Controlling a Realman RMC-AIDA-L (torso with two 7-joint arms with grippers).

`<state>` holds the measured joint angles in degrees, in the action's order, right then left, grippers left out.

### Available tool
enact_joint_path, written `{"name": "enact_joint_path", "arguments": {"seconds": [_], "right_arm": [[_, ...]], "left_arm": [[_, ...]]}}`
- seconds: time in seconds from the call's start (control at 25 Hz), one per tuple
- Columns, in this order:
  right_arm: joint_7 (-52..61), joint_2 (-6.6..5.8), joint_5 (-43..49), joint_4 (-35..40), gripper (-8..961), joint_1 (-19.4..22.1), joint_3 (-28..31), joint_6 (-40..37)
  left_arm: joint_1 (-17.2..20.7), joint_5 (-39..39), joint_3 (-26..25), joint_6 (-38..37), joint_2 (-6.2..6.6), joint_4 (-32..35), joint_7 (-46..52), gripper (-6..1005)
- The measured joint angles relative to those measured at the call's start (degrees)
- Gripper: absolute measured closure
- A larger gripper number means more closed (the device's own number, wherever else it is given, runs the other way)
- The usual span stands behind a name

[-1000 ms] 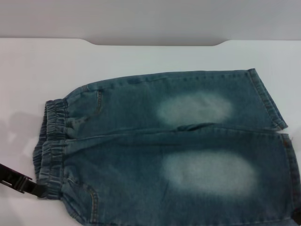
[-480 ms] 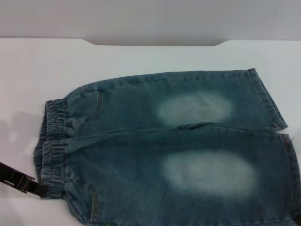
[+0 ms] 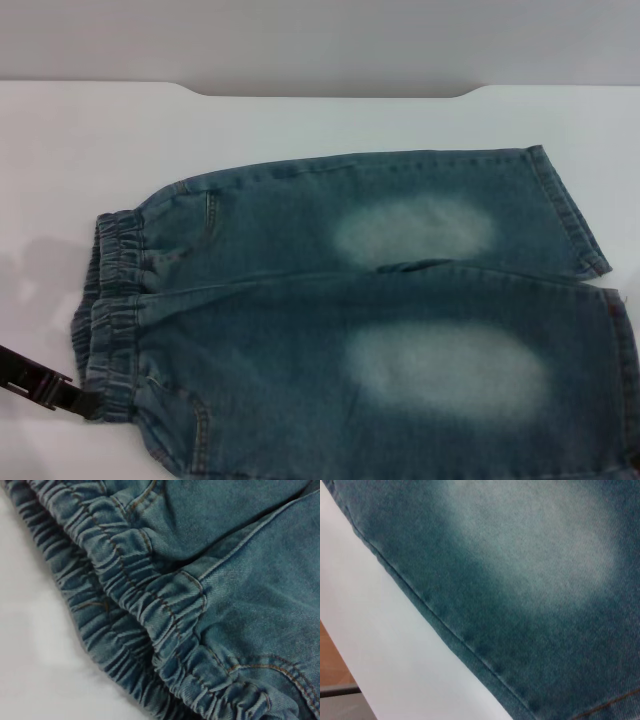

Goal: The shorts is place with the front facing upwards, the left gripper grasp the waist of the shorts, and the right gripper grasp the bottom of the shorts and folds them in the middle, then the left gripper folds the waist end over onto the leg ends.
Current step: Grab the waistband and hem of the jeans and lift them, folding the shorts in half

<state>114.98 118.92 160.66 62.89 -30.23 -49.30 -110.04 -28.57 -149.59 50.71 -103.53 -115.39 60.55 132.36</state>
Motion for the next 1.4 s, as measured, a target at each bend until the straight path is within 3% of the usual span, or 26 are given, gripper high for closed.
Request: {"name": "enact_joint_path", "arguments": {"seconds": [0.12,1.04,1.4], "right_arm": [[0.0,0.00,0.0,0.1,926,0.0,0.0,0.0],[-0.2,-1.00,-13.2,8.6,927,2.8,6.3,6.8],[-2.1,-1.38,-18.1,9.6,927,2.9,10.4,11.4]], "left_arm": [[0.0,0.0,0.0,0.0,0.00,0.0,0.0,974],[-0.8,6.7,-2.5,2.0,-0.42,5.5,-2.0,974],[-0.8,8.7,-4.4,1.6,0.84,7.4,-3.0,973]]}}
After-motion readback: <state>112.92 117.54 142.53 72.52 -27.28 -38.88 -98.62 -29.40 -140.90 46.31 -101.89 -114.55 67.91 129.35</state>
